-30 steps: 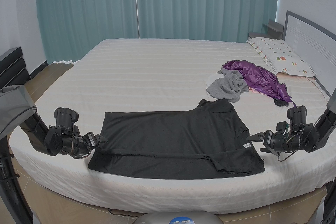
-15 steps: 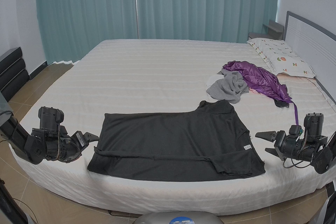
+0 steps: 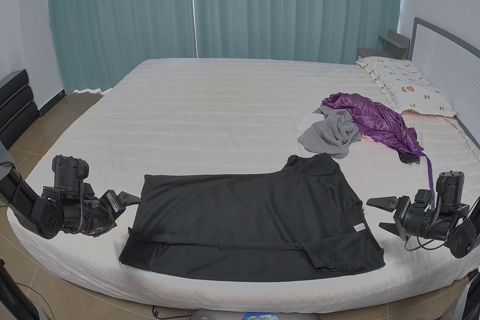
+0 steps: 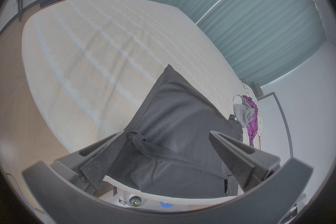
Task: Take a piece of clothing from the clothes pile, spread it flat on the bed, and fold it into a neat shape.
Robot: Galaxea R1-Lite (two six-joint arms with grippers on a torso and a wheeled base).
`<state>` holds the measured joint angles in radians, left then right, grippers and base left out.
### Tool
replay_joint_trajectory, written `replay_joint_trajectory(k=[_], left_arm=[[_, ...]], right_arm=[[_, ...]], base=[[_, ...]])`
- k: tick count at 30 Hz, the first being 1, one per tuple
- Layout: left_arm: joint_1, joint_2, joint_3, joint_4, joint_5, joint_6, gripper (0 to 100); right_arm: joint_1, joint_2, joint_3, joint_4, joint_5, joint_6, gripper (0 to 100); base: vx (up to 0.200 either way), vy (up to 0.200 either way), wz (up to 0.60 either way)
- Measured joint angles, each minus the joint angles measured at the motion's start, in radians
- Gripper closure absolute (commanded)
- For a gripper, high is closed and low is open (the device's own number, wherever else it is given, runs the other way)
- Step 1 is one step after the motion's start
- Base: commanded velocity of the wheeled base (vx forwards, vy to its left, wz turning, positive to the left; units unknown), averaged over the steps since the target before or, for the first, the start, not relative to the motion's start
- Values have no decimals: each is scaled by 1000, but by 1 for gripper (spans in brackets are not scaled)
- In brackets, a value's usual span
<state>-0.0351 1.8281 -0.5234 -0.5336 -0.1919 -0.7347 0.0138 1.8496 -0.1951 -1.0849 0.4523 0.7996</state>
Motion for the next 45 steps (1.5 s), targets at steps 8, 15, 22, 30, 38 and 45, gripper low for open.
replay_joint_trajectory(k=[8, 15, 22, 30, 38, 45], left_arm=[[-8, 9, -7, 0, -1, -23, 0], [-31, 5, 12, 10, 5, -16, 0], [-63, 8, 38, 16, 10, -7, 0], [-73, 47, 39, 15, 11, -6, 0], [-74, 112, 22, 13, 12, -6, 0], [-70, 158, -1, 9, 13, -7, 0]], right_arm=[[0, 14, 4, -1, 1, -2, 0], [2, 29, 4, 0, 0, -5, 0], [1, 37, 5, -1, 0, -7, 0], [4, 50, 6, -1, -1, -11, 0], [6, 59, 7, -1, 0, -10, 0], [7, 67, 6, -1, 0, -10, 0]], base=[[0, -100, 0], [0, -57, 0], [0, 0, 0], [0, 0, 0], [0, 0, 0], [0, 0, 0]])
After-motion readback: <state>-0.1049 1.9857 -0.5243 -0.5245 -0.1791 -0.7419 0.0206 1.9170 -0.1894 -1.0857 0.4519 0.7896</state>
